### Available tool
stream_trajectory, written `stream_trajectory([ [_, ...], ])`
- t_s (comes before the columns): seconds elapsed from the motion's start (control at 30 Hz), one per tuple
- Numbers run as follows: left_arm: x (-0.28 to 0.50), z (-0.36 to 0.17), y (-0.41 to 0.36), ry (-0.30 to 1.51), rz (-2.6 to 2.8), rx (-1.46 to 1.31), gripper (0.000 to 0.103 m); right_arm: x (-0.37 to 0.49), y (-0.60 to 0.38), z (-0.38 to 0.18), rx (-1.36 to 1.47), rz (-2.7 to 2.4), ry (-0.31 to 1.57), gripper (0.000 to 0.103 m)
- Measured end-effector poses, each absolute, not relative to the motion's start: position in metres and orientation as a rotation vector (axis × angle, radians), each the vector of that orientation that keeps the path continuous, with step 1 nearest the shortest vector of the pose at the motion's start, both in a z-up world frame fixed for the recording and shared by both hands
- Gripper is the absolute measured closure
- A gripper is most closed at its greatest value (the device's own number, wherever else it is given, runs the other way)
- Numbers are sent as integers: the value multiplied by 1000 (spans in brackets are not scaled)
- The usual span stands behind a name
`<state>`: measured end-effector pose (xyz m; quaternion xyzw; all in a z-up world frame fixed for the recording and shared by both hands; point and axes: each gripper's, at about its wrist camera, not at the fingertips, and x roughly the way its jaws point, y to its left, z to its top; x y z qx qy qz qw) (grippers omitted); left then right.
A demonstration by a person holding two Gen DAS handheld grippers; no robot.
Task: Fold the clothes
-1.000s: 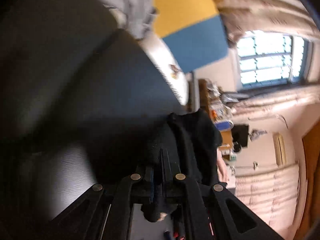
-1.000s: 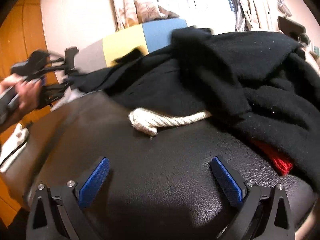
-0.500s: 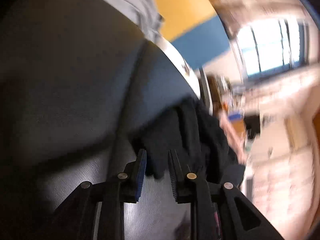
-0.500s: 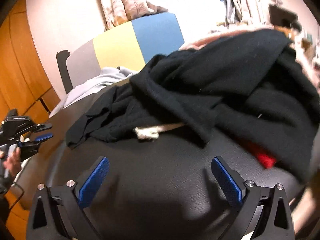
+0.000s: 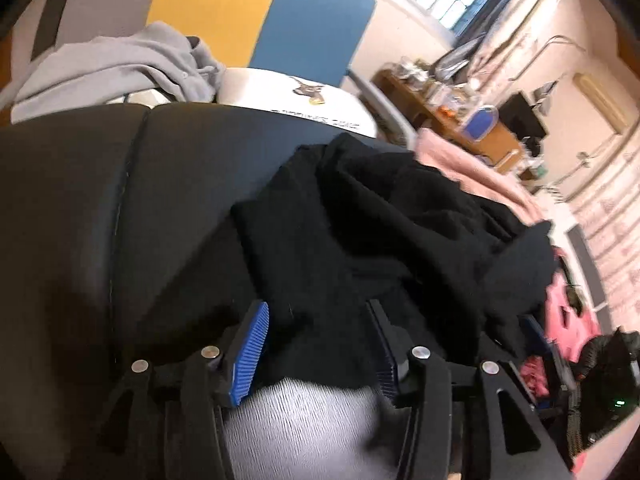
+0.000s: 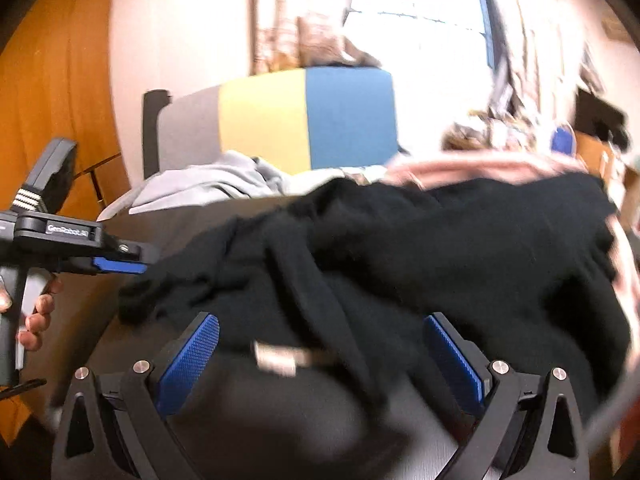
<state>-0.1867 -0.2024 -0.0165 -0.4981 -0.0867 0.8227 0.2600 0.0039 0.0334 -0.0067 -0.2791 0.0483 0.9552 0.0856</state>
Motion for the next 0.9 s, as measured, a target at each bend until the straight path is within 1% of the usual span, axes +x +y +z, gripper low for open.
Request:
stream_trajectory([
  [0.07,-204,-25,-194,-232,2221,-1397,53,-22,36,-6,-870,2856,110,5],
  [0.1,-209,-29,-193,-238,2214,-1409,53,-36,36,-8,-903,2852,85,18],
  [0.13,-213,-33,-193,-248,2206,-1416,53,-50,36,-14,-970,2838,56,38],
  [0.17,-216,-36,-192,-257,2197,-1422,53,-65,37,-22,-1057,2822,28,46],
  [0.23,-224,-44,-192,-276,2180,-1435,55,-82,35,-35,-1200,2818,11,81],
  [0.27,-227,-47,-192,-286,2171,-1441,55,-85,34,-37,-1227,2823,14,87],
  [0.3,-231,-51,-192,-295,2162,-1448,63,-85,36,-35,-1228,2851,53,89],
  [0.33,-235,-54,-191,-304,2153,-1454,75,-85,42,-29,-1217,2893,151,94],
  [0.37,-239,-58,-191,-314,2144,-1460,83,-85,51,-21,-1200,2931,282,95],
  [0.4,-243,-57,-193,-347,2123,-1442,91,-87,63,-11,-1165,2969,433,95],
  [0.43,-248,-52,-197,-385,2107,-1411,91,-91,77,2,-1108,2998,571,96],
  [0.53,-258,-37,-214,-439,2140,-1370,91,-118,129,48,-873,3010,881,96],
  [0.57,-261,-32,-220,-455,2153,-1359,90,-129,150,64,-775,2986,959,96],
  [0.6,-264,-28,-225,-471,2167,-1347,86,-139,172,77,-691,2951,1035,96],
  [0.63,-267,-23,-231,-487,2180,-1335,82,-152,198,90,-604,2903,1125,92],
  [0.67,-266,-22,-237,-499,2183,-1336,79,-161,221,100,-536,2849,1212,86],
  [0.7,-263,-23,-242,-510,2179,-1342,76,-168,241,105,-485,2790,1296,53],
  [0.73,-259,-24,-246,-491,2185,-1349,76,-168,253,109,-472,2753,1327,16],
  [0.77,-251,-28,-247,-435,2201,-1352,75,-164,257,111,-494,2738,1313,13],
  [0.83,-233,-38,-250,-312,2227,-1361,75,-156,265,114,-537,2707,1285,14],
  [0.9,-216,-53,-253,-263,2201,-1401,75,-123,255,106,-594,2729,1167,14],
])
